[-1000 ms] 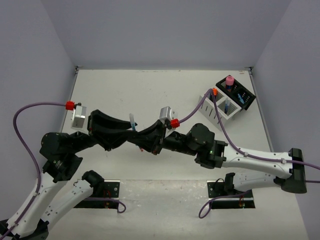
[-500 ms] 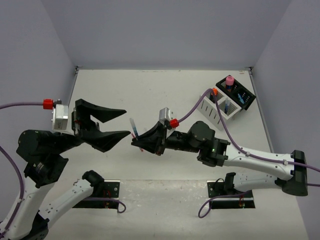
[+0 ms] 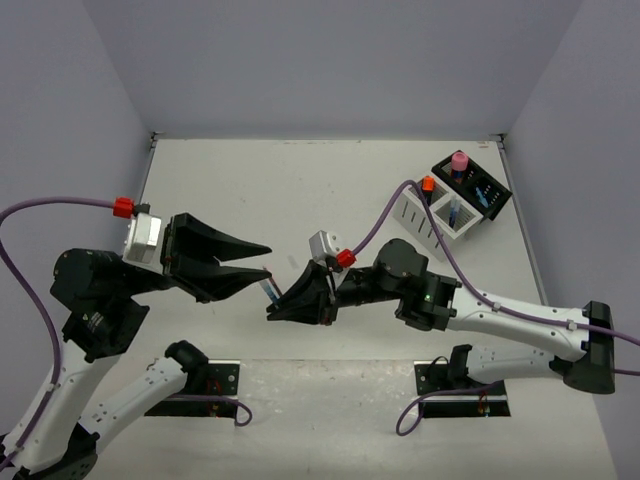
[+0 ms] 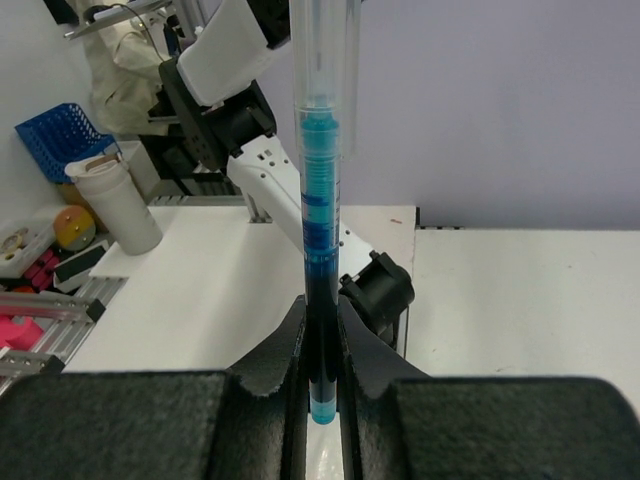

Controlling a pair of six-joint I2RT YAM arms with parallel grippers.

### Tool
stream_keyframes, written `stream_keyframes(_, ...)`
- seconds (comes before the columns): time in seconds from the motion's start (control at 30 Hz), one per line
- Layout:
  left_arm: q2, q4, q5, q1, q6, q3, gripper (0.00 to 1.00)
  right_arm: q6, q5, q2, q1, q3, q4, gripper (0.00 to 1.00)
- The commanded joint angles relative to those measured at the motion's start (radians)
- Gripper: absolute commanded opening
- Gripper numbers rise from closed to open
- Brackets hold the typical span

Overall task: Sort the stationery into containers
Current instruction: Close the pen cap on the pen.

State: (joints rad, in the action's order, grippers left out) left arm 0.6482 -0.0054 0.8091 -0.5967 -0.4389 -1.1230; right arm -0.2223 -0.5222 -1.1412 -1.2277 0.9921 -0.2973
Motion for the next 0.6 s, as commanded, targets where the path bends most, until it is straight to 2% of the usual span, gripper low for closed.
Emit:
stream_keyframes(0.0,-0.025,0.154,0.13,0.0,-0.075,0.062,0.38,-0.018,-0.054,0.014,0.013,0.055,-0.016,0.0)
stream_keyframes(0.2,-0.017,0.201,0.157,-0.002,-0.106,0.089,0.33,-0.019,-0.063,0.019,0.017,0.068,-0.006,0.0)
stream_keyframes(0.27,-0.008,0.209,0.16,-0.002,-0.11,0.092,0.24,-0.019,-0.064,0.024,0.019,0.071,-0.003,0.0)
stream_keyframes(0.57,-0.012,0.207,0.132,0.0,-0.118,0.095,0.04,-0.027,-0.046,0.027,0.017,0.08,-0.015,0.0)
